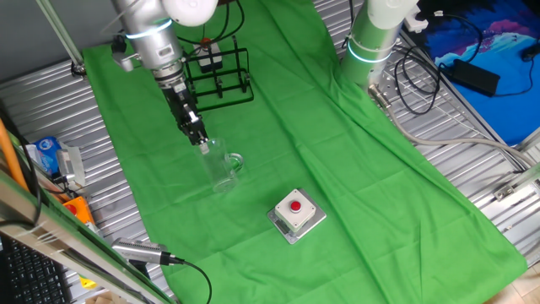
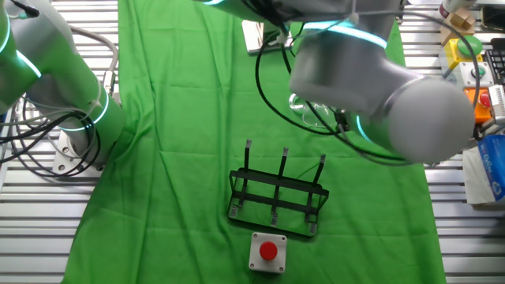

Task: Take the cup off the cup rack

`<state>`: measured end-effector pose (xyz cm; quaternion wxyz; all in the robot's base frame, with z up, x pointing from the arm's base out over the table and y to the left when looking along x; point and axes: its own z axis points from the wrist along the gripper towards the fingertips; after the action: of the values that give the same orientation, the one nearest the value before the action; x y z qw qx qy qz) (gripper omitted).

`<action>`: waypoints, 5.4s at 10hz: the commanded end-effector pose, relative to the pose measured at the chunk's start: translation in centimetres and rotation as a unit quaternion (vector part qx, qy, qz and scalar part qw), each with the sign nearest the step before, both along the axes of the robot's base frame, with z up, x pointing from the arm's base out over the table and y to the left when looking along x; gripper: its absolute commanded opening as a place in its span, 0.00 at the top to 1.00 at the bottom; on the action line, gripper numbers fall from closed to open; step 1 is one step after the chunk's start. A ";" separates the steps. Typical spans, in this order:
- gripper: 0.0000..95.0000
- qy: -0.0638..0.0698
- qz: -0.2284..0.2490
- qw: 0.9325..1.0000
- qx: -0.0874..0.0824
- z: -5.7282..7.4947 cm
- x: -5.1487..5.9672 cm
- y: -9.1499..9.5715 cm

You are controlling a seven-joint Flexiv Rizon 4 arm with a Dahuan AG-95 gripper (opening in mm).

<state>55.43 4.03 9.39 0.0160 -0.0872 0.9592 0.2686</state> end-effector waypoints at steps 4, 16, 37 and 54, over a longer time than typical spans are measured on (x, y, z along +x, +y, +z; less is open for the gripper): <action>0.40 -0.006 0.047 0.998 -0.045 0.1 -0.2 0.0; 0.20 0.062 0.073 0.995 -0.014 -0.1 -0.2 -0.2; 0.40 0.063 0.034 0.997 0.008 -0.1 -0.3 -0.2; 0.40 0.055 0.076 0.995 -0.035 0.9 0.6 -0.7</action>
<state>55.72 3.41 10.89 -0.0611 -0.2327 0.9650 0.1044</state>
